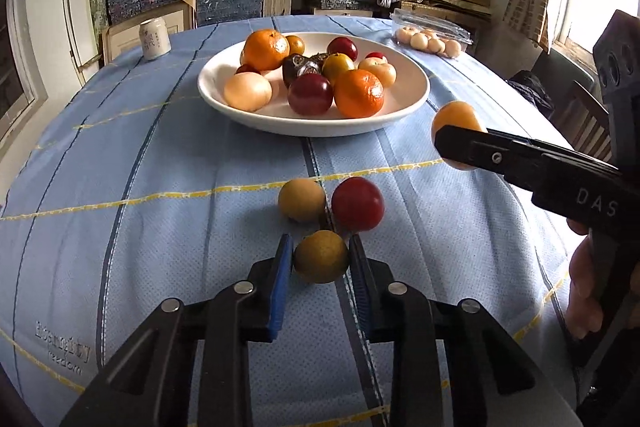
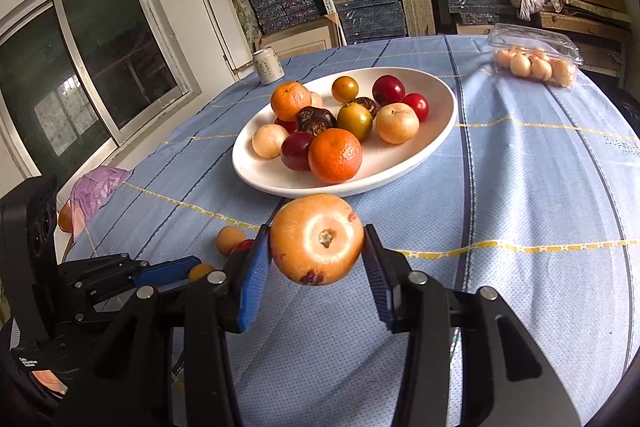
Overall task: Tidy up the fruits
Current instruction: 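Grasp the small olive-green fruit with the left tool, then carry both fruits over the plate and open both tools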
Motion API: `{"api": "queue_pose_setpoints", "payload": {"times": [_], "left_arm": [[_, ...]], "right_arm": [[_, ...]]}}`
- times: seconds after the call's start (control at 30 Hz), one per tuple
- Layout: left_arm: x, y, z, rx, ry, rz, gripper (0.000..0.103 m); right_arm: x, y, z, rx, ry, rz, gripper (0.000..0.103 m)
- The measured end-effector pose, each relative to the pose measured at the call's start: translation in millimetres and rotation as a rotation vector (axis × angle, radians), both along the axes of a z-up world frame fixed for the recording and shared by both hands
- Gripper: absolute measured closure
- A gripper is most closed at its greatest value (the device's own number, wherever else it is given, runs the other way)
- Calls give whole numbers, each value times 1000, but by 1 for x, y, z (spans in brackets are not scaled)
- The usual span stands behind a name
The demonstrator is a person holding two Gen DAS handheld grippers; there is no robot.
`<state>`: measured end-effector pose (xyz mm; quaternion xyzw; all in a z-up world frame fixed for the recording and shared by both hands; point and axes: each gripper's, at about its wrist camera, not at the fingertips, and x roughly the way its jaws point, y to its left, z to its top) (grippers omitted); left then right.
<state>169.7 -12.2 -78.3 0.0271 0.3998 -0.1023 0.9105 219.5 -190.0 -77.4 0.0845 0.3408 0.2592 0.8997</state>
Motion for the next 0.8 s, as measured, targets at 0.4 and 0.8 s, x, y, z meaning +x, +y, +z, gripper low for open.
{"api": "queue_pose_setpoints", "payload": {"times": [0.4,0.8], "left_arm": [[-5,2,32,-1,-83,3,74],[58,12,70,-15,-126,22,74]], "right_arm": [[-1,-2,10,16,13,1,59],[40,-2,65,-59,-14,-36,59]]}}
